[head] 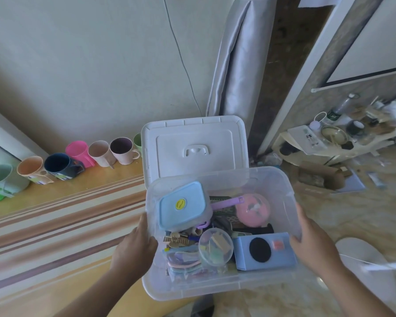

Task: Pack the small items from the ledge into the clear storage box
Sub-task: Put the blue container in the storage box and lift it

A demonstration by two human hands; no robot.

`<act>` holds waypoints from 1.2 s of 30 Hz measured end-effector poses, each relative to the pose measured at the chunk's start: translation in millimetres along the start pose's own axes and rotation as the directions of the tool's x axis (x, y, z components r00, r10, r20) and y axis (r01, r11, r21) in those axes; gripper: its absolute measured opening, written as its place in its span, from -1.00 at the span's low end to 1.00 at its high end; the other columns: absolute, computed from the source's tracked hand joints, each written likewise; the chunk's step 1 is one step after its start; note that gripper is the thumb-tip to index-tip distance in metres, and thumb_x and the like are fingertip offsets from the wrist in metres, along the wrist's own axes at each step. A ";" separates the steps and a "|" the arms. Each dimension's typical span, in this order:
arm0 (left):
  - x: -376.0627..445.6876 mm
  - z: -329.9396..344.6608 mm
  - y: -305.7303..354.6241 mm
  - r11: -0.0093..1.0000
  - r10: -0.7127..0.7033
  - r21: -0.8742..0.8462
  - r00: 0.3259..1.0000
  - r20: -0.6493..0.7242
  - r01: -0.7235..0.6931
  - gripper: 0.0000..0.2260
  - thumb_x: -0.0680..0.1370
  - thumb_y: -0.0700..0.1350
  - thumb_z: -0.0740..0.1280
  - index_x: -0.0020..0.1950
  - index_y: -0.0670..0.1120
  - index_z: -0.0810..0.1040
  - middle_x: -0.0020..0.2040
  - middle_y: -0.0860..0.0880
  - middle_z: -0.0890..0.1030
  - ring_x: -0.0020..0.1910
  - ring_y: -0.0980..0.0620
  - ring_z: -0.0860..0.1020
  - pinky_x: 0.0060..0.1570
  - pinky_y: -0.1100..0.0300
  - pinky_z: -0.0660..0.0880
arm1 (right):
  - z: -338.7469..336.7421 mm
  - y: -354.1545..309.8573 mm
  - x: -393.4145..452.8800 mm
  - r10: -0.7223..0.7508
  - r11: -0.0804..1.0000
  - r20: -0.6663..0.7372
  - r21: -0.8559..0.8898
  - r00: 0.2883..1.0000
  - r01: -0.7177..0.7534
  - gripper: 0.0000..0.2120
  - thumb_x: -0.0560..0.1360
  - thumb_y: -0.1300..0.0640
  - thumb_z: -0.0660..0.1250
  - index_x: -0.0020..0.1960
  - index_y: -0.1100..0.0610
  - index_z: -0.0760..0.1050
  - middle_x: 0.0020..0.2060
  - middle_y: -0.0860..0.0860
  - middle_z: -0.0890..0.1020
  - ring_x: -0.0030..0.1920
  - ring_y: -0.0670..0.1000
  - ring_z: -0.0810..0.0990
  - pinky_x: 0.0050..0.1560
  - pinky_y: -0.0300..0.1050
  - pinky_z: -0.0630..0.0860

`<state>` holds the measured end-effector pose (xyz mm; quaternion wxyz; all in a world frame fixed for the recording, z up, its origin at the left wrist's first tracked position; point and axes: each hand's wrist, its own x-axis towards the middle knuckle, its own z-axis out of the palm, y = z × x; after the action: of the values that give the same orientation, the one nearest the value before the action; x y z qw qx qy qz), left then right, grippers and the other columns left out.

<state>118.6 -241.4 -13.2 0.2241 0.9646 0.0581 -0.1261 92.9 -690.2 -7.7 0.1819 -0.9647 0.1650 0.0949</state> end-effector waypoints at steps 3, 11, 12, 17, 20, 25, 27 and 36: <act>-3.4 -11.0 -17.8 1.000 0.015 -0.016 0.999 -0.036 -0.016 -0.41 0.57 -0.10 0.23 0.58 0.00 0.12 -0.04 -0.05 0.61 -0.17 -0.14 0.56 -0.28 0.03 0.42 | -4.5 -24.7 -7.0 0.012 1.000 0.028 -0.013 1.000 -0.012 -0.08 0.55 0.23 0.33 0.69 -0.22 -0.12 -0.21 -0.02 0.52 -0.29 -0.03 0.50 -0.37 -0.07 0.41; -42.6 -55.1 -128.6 0.995 -0.098 -0.046 0.983 -0.156 0.091 -0.28 0.49 -0.28 0.41 0.57 0.06 0.21 -0.40 -0.07 0.51 -0.45 -0.24 0.56 -0.44 -0.03 0.46 | 48.2 -120.1 -34.8 -0.115 0.993 0.144 0.014 0.983 0.114 -0.14 0.61 0.18 0.25 0.69 -0.23 -0.17 -0.19 -0.10 0.51 -0.28 -0.07 0.50 -0.30 -0.08 0.49; -45.6 -59.9 -141.3 0.992 -0.120 -0.043 0.978 -0.170 0.114 -0.25 0.49 -0.30 0.41 0.59 0.06 0.19 -0.39 -0.10 0.51 -0.44 -0.25 0.56 -0.43 -0.04 0.46 | 53.0 -134.1 -37.5 -0.132 0.991 0.156 0.011 0.979 0.132 -0.16 0.62 0.17 0.24 0.69 -0.22 -0.17 -0.19 -0.12 0.49 -0.29 -0.09 0.48 -0.33 -0.13 0.44; -60.1 -67.8 -181.4 0.993 -0.113 0.002 0.971 -0.212 0.116 -0.23 0.47 -0.34 0.42 0.62 -0.09 0.19 -0.21 -0.30 0.61 -0.34 -0.35 0.58 -0.37 -0.01 0.35 | 68.2 -182.9 -45.3 -0.161 0.984 0.176 -0.049 0.971 0.172 -0.19 0.65 0.14 0.23 0.70 -0.16 -0.19 -0.20 -0.15 0.43 -0.31 -0.14 0.44 -0.40 -0.22 0.29; -57.5 -63.9 -186.9 0.989 -0.148 -0.021 0.966 -0.211 0.147 -0.23 0.54 -0.22 0.32 0.67 0.03 0.01 -0.05 -0.24 0.62 -0.27 -0.21 0.51 -0.28 -0.03 0.40 | 68.4 -193.7 -44.8 -0.144 0.984 0.195 -0.079 0.970 0.162 -0.14 0.64 0.14 0.24 0.69 -0.16 -0.26 -0.19 -0.15 0.43 -0.33 -0.11 0.46 -0.40 -0.21 0.35; -57.0 -74.6 -184.1 0.981 -0.191 -0.069 0.968 -0.162 0.182 -0.18 0.56 0.02 0.27 0.61 0.29 -0.25 0.16 0.05 0.39 0.11 -0.11 0.48 -0.10 -0.01 0.45 | 62.3 -195.7 -36.8 -0.157 0.970 0.346 -0.120 0.925 0.210 0.11 0.60 -0.02 0.34 0.52 -0.23 -0.64 0.07 0.00 0.50 -0.26 -0.03 0.60 -0.26 -0.11 0.60; -58.8 -79.5 -188.5 0.983 -0.185 -0.023 0.971 -0.153 0.183 -0.15 0.52 0.10 0.32 0.62 0.30 -0.20 0.24 0.02 0.36 0.20 -0.12 0.43 0.10 -0.03 0.48 | 60.3 -193.9 -32.7 -0.134 0.965 0.419 -0.151 0.898 0.215 0.17 0.56 -0.13 0.37 0.45 -0.27 -0.71 0.10 0.04 0.56 -0.23 0.00 0.64 -0.16 -0.01 0.67; -6.5 -118.4 -183.1 1.000 0.016 0.001 0.969 -0.246 -0.016 -0.51 0.30 0.34 0.22 0.14 0.24 0.66 0.17 -0.01 0.58 0.12 -0.22 0.59 0.08 -0.15 0.55 | 30.7 -239.1 -26.8 -0.200 0.932 0.323 -0.228 0.925 0.281 -0.23 0.30 -0.28 0.15 0.51 -0.21 0.19 0.39 0.03 0.44 0.35 0.11 0.52 0.29 0.04 0.53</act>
<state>107.1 -25.3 14.8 0.2166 0.9732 0.0776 -0.0039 148.6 -460.6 47.1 0.0818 -0.9683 0.0008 0.2360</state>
